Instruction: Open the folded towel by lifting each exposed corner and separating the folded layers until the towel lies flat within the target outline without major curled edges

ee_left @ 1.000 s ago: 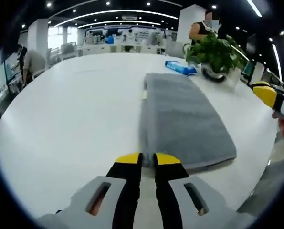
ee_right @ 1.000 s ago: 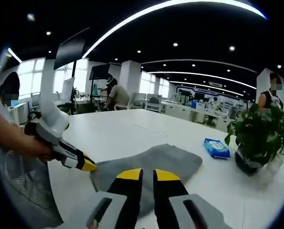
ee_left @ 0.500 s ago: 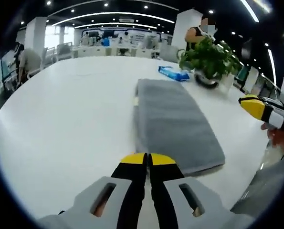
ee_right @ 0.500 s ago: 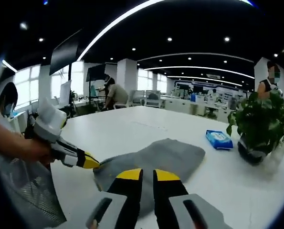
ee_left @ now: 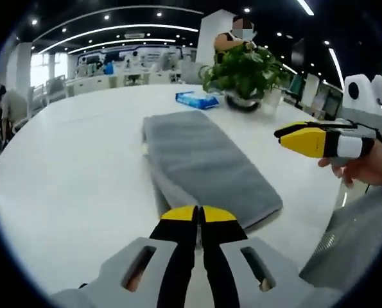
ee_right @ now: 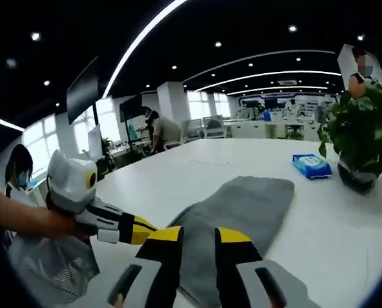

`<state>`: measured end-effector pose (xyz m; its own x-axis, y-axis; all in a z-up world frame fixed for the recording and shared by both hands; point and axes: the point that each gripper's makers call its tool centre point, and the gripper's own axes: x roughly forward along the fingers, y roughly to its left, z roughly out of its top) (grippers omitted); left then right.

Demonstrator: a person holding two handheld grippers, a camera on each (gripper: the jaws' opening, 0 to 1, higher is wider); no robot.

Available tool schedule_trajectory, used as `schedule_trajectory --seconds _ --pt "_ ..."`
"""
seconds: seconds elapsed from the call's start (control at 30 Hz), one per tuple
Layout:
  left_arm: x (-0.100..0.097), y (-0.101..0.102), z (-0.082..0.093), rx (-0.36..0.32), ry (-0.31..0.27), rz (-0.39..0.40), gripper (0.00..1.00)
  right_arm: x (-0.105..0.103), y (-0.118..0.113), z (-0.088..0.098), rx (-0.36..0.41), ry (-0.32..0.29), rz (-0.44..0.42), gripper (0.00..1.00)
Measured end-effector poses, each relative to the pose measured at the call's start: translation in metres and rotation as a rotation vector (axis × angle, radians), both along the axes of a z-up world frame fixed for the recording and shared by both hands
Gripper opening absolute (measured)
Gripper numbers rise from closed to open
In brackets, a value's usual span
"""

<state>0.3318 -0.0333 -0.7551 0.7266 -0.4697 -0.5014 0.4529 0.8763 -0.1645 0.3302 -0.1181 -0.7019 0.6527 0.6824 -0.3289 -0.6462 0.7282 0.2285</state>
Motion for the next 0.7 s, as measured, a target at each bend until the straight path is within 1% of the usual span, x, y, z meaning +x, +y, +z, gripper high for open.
schedule_trajectory --seconds 0.03,0.1,0.2,0.27,0.33,0.4,0.57,0.7 --pt "-0.001 -0.004 0.003 -0.026 -0.004 -0.011 0.01 -0.002 0.002 -0.002 0.021 0.028 0.007 0.19" --pt "-0.001 -0.010 0.008 -0.065 -0.014 -0.025 0.01 -0.003 0.004 -0.004 0.038 0.050 0.015 0.21" --pt "-0.004 -0.019 0.013 -0.093 -0.030 -0.064 0.01 -0.004 0.006 -0.003 0.063 0.062 0.012 0.21" --pt "-0.008 -0.031 0.018 -0.132 -0.036 -0.112 0.01 -0.004 0.006 -0.004 0.075 0.074 0.010 0.21" --pt "-0.009 -0.034 0.019 -0.141 -0.035 -0.123 0.01 -0.003 0.006 -0.004 0.087 0.084 0.007 0.21" --pt "-0.012 -0.039 0.019 -0.142 -0.039 -0.151 0.01 -0.004 0.006 -0.006 0.101 0.102 0.006 0.21" --pt "-0.019 -0.054 0.022 -0.182 -0.029 -0.212 0.01 -0.006 0.009 -0.008 0.113 0.127 0.013 0.21" --pt "-0.027 -0.067 0.023 -0.201 -0.025 -0.266 0.01 -0.009 0.015 -0.016 0.114 0.175 0.032 0.21"
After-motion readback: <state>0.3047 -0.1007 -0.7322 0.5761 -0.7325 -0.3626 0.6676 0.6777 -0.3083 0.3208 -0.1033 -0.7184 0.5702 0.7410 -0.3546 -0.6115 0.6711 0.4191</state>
